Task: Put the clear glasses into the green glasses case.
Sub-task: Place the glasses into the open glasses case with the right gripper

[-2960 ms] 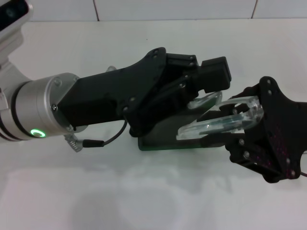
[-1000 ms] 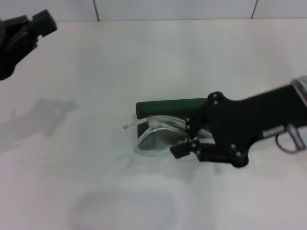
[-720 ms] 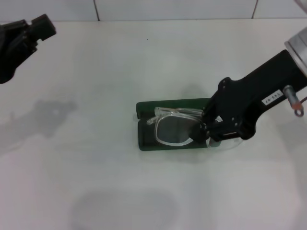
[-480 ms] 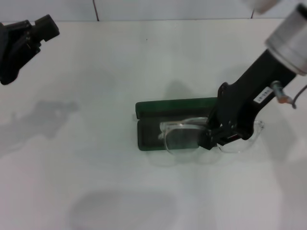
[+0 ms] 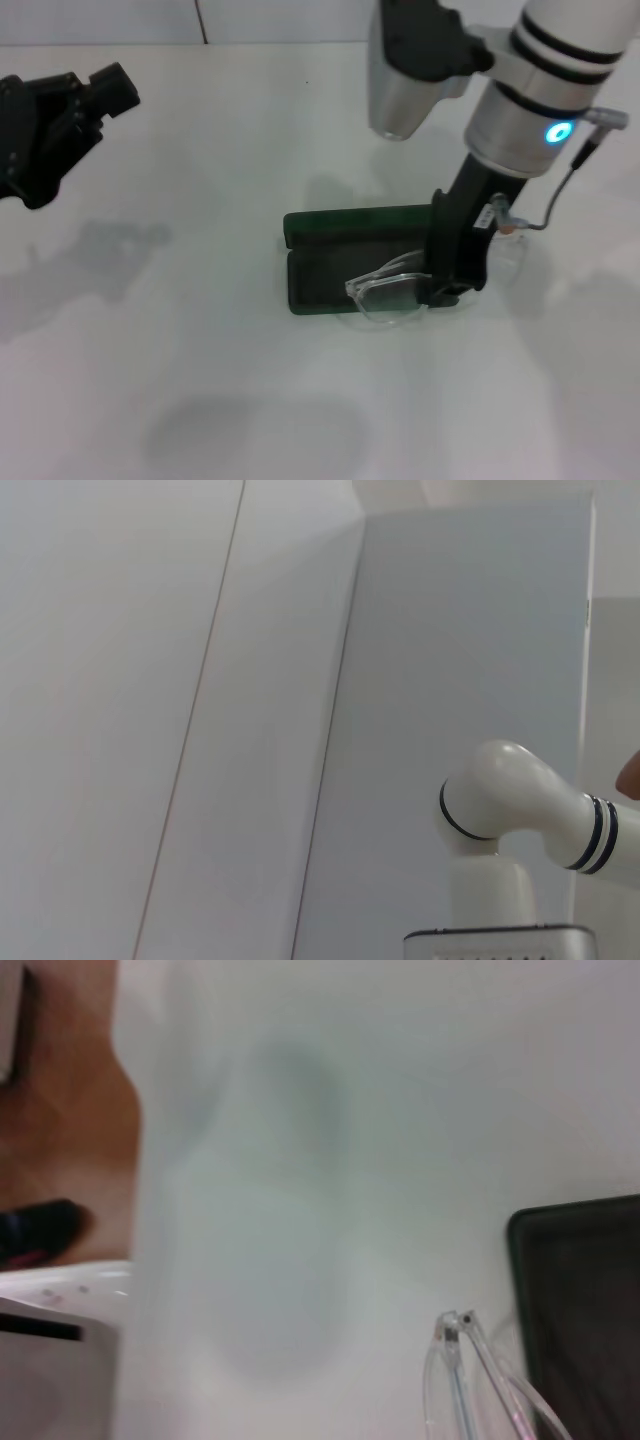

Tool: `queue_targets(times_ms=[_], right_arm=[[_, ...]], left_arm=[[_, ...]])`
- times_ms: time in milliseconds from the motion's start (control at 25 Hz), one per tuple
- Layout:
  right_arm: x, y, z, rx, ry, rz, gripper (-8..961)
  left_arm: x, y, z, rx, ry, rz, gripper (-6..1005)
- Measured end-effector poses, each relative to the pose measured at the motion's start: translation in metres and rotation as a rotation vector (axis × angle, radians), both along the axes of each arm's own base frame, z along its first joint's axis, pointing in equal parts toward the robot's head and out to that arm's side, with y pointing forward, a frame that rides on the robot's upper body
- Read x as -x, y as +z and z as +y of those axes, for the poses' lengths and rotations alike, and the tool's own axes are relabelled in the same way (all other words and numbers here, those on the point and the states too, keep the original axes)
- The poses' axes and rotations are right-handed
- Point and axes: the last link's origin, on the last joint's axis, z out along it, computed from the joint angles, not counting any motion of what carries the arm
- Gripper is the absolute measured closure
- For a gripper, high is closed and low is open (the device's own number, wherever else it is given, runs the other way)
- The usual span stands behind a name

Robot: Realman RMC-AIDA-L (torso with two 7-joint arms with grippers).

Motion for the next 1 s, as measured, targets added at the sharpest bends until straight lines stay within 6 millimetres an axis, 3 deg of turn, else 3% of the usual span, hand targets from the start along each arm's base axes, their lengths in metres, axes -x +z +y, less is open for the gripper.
queue_targets(times_ms=[240, 1000], right_arm=[[-0.001, -0.025, 0.007, -0.034, 0.095, -0.020, 817], [0.001, -0.037, 0.010, -0.078, 0.061, 0.089, 815]], left_arm=[[0.007, -0.006, -0.009, -0.023, 0.012, 0.013, 918], [0.006, -0.014, -0.009, -0.021, -0.006, 0.036, 916]])
